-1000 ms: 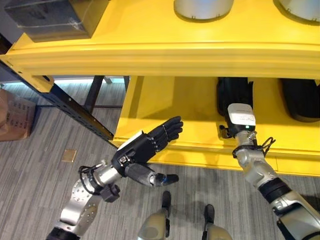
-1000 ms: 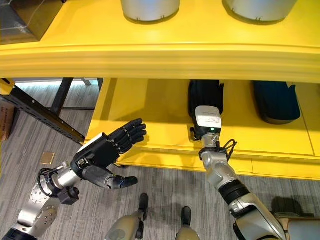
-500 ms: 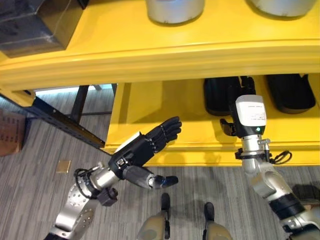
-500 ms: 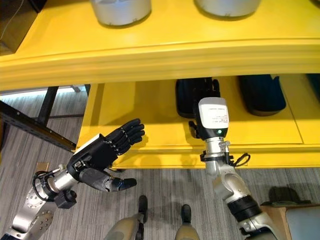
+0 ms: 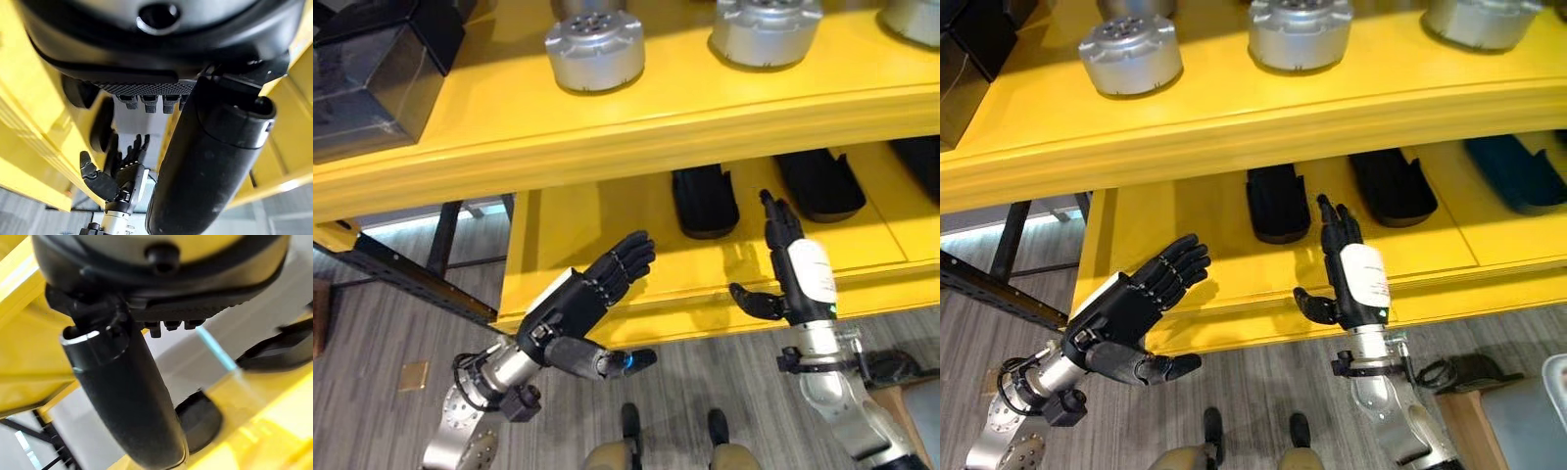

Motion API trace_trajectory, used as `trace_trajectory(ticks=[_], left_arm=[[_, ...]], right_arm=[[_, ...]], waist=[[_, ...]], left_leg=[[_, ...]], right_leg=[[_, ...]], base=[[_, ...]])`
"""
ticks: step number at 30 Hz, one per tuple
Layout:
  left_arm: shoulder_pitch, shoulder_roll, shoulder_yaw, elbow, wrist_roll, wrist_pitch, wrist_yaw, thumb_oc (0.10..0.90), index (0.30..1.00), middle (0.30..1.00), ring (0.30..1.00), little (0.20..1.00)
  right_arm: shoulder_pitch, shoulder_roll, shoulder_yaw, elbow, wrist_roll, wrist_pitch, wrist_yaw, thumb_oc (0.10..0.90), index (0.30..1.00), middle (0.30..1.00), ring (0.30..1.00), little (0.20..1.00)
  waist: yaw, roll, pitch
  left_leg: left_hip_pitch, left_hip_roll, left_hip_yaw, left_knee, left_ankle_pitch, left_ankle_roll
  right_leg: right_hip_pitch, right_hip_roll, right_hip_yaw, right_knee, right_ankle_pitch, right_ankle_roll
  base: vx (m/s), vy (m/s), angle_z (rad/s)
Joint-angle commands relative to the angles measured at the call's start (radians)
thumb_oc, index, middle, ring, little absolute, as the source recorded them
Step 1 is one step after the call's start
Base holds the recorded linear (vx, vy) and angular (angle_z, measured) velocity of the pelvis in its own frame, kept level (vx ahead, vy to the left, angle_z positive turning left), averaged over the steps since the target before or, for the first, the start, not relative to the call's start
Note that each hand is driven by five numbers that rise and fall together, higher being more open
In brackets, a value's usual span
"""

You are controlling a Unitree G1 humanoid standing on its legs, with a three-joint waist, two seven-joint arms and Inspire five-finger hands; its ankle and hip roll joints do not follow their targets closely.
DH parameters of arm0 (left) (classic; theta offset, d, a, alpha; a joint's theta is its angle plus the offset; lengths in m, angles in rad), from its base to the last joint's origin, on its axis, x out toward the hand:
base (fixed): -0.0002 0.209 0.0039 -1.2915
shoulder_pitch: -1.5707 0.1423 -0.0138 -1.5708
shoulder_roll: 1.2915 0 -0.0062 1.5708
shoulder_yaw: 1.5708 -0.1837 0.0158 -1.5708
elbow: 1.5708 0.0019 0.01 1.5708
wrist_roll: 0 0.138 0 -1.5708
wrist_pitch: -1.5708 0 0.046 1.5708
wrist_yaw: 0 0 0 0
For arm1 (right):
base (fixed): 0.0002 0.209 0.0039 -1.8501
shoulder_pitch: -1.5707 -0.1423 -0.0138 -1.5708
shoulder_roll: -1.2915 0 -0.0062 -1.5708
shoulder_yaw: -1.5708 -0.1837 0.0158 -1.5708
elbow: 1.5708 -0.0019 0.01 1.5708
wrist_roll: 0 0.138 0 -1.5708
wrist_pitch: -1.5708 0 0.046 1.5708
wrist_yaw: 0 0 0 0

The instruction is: Move parts from the plastic box to the shelf.

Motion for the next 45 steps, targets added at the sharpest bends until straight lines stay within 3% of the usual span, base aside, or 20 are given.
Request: trace_trajectory(ticks=[1,4,6,8,14,16,20,23,30,32,37,38,41,43,45], left_arm=[[-0.048,0.005,-0.006,-0.025,-0.066,-0.116,-0.075,0.900,1.000,1.000,1.000,1.000],[-0.071,0.008,-0.036,-0.024,-0.058,-0.114,-0.072,0.900,1.000,1.000,1.000,1.000],[-0.072,-0.003,-0.046,-0.024,-0.015,-0.123,-0.025,0.900,1.000,1.000,1.000,1.000],[-0.070,-0.014,-0.065,-0.020,0.077,-0.160,0.052,0.900,1.000,1.000,1.000,1.000],[-0.088,0.001,-0.080,0.035,0.079,-0.220,0.061,0.900,1.000,1.000,1.000,1.000],[-0.085,0.005,-0.075,0.048,0.083,-0.251,0.085,0.900,1.000,1.000,1.000,1.000],[-0.079,0.005,-0.052,0.035,0.055,-0.255,0.108,0.900,1.000,1.000,1.000,1.000],[-0.075,-0.004,-0.031,0.017,0.023,-0.257,0.099,0.900,1.000,1.000,1.000,1.000],[-0.091,-0.013,-0.029,-0.008,-0.019,-0.179,0.072,0.900,1.000,1.000,1.000,1.000],[-0.099,-0.030,-0.046,-0.008,-0.017,-0.168,0.079,0.900,1.000,1.000,1.000,1.000],[-0.122,-0.038,-0.081,-0.002,0.003,-0.184,0.103,0.900,1.000,1.000,1.000,1.000],[-0.149,-0.041,-0.097,0.012,0.020,-0.198,0.132,0.900,1.000,1.000,1.000,1.000],[-0.172,-0.043,-0.106,0.024,0.038,-0.193,0.147,0.900,1.000,1.000,1.000,1.000],[-0.170,-0.047,-0.105,0.028,0.050,-0.188,0.155,0.900,1.000,1.000,1.000,1.000],[-0.147,-0.045,-0.083,0.026,0.057,-0.184,0.169,0.900,1.000,1.000,1.000,1.000]], right_arm=[[-0.065,-0.018,-0.028,-0.063,0.067,-0.060,-0.037,0.900,1.000,1.000,1.000,1.000],[-0.046,-0.004,-0.031,-0.051,0.104,-0.068,-0.040,0.900,1.000,1.000,1.000,1.000],[-0.053,0.011,-0.027,-0.036,0.109,-0.121,-0.031,0.900,1.000,1.000,1.000,1.000],[-0.118,0.044,0.013,-0.023,0.108,-0.178,-0.097,0.900,1.000,1.000,1.000,1.000],[-0.152,0.094,0.029,0.007,0.105,-0.238,-0.185,0.900,1.000,1.000,1.000,1.000],[-0.171,0.100,0.037,0.019,0.097,-0.247,-0.191,0.900,1.000,1.000,1.000,1.000],[-0.207,0.100,0.067,0.019,0.094,-0.193,-0.220,0.900,1.000,1.000,1.000,1.000],[-0.222,0.086,0.057,0.017,0.093,-0.160,-0.229,0.900,1.000,1.000,1.000,1.000],[-0.209,0.056,-0.016,0.030,0.138,-0.126,-0.219,0.900,1.000,1.000,1.000,1.000],[-0.183,0.056,-0.033,0.049,0.177,-0.100,-0.190,0.900,1.000,1.000,1.000,1.000],[-0.154,0.050,-0.037,0.073,0.202,-0.114,-0.162,0.900,1.000,1.000,1.000,1.000],[-0.140,0.046,-0.031,0.088,0.250,-0.114,-0.119,0.900,1.000,1.000,1.000,1.000],[-0.126,0.044,-0.030,0.113,0.249,-0.140,-0.099,0.900,1.000,1.000,1.000,1.000],[-0.116,0.041,-0.026,0.120,0.284,-0.156,-0.064,0.900,1.000,1.000,1.000,1.000],[-0.117,0.035,-0.019,0.135,0.325,-0.187,-0.016,0.900,1.000,1.000,1.000,1.000]], waist=[[-0.022,-0.030,-0.097],[-0.035,-0.040,-0.088],[-0.023,-0.047,-0.078],[0.018,-0.053,-0.067],[0.048,-0.033,-0.064],[0.058,-0.027,-0.068],[0.067,-0.030,-0.080],[0.054,-0.026,-0.101],[0.008,-0.034,-0.122],[-0.025,-0.034,-0.127],[-0.064,-0.027,-0.126],[-0.086,-0.026,-0.125],[-0.102,-0.031,-0.127],[-0.093,-0.032,-0.126],[-0.069,-0.035,-0.117]], left_leg=[[0.086,-0.006,0.037,0.017,-0.150,0.017],[0.094,-0.009,0.074,0.015,-0.156,0.020],[0.113,0.006,0.161,0.008,-0.153,0.012],[0.135,0.038,0.300,0.033,-0.173,0.017],[0.078,0.075,0.363,0.137,-0.189,0.050],[0.075,0.092,0.390,0.146,-0.181,0.039],[0.081,0.124,0.445,0.142,-0.158,-0.004],[0.102,0.147,0.468,0.117,-0.134,-0.028],[0.107,0.186,0.485,0.120,-0.109,-0.054],[0.103,0.214,0.491,0.135,-0.064,-0.078],[0.099,0.250,0.498,0.142,-0.004,-0.113],[0.099,0.274,0.490,0.151,0.039,-0.137],[0.099,0.280,0.463,0.173,0.050,-0.147],[0.080,0.250,0.386,0.206,0.029,-0.140],[0.039,0.186,0.261,0.253,-0.001,-0.098]], right_leg=[[-0.018,-0.016,0.006,0.018,-0.019,0.031],[-0.027,-0.029,-0.009,0.016,-0.005,0.046],[-0.033,-0.055,-0.131,0.032,0.000,0.067],[-0.056,-0.125,-0.320,0.134,-0.019,0.099],[-0.078,-0.219,-0.377,0.358,-0.058,0.045],[-0.059,-0.212,-0.404,0.336,-0.077,0.032],[0.008,-0.169,-0.464,0.193,-0.059,0.038],[0.030,-0.137,-0.472,0.123,-0.052,0.042],[0.024,-0.082,-0.444,0.103,-0.073,-0.003],[0.012,-0.047,-0.412,0.094,-0.086,-0.028],[-0.012,-0.008,-0.379,0.086,-0.097,-0.052],[-0.024,0.019,-0.355,0.079,-0.102,-0.070],[-0.027,0.041,-0.325,0.065,-0.101,-0.083],[-0.027,0.053,-0.278,0.056,-0.097,-0.086],[-0.032,0.063,-0.202,0.049,-0.077,-0.097]], base=[[-0.05,0.142,-0.16],[-0.05,0.134,-0.15],[-0.09,0.070,-0.56],[-0.12,0.006,-2.11],[-0.05,-0.098,-0.99],[0.00,-0.213,-0.58],[0.06,-0.233,-0.64],[0.18,-0.371,-0.80],[0.16,-0.255,-0.56],[0.20,-0.295,-0.47],[0.11,-0.228,-0.46],[0.12,-0.260,-0.61],[0.10,-0.192,-0.50],[0.11,-0.120,-0.44],[0.08,-0.090,-0.98]])
